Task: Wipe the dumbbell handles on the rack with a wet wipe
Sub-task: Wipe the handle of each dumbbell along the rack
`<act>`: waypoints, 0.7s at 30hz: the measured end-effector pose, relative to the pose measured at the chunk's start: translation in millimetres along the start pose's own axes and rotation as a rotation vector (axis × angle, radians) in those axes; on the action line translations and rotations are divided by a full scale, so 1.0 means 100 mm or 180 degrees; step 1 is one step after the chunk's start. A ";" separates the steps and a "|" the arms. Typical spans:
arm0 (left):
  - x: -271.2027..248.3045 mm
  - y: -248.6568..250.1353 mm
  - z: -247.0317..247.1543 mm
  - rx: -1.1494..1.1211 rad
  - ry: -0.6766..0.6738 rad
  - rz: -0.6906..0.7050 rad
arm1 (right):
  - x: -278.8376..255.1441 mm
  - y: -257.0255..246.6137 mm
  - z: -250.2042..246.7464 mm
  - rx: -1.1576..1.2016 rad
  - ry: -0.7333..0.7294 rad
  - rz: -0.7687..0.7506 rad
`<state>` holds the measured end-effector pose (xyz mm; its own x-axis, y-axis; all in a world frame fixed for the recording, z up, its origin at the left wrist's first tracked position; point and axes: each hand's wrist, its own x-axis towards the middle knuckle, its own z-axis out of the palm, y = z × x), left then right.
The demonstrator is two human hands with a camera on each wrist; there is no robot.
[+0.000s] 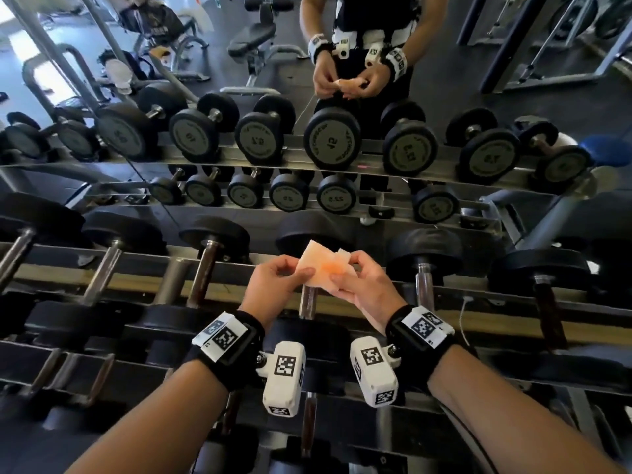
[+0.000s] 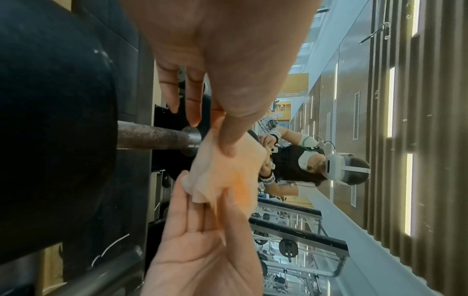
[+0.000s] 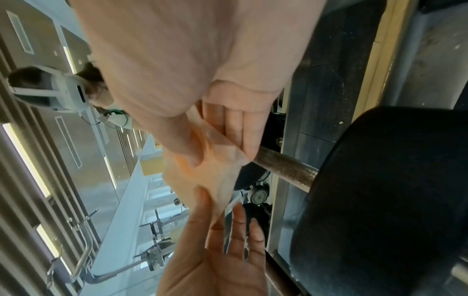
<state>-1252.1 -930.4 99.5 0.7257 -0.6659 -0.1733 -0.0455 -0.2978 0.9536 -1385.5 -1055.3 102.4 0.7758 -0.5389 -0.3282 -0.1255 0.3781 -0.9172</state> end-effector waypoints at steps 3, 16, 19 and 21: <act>-0.02 -0.05 0.07 0.0314 0.0174 0.0068 | 0.03 -0.03 -0.08 -0.0152 -0.0338 -0.0003; -0.35 -0.49 -0.19 0.0833 0.0490 -0.0430 | 0.80 0.59 -0.35 -0.0858 0.0657 0.1087; -0.37 -0.52 -0.23 0.0845 0.0365 -0.0536 | 0.91 0.65 -0.18 -0.0665 0.0651 0.0902; -0.38 -0.53 -0.25 0.0845 0.0285 -0.0584 | 0.92 0.67 -0.08 -0.0652 0.0628 0.0658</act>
<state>-1260.3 -872.6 61.2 0.7952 -0.5255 -0.3025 -0.0773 -0.5827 0.8090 -1328.0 -1085.6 9.0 0.5889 -0.6095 -0.5307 -0.4044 0.3463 -0.8465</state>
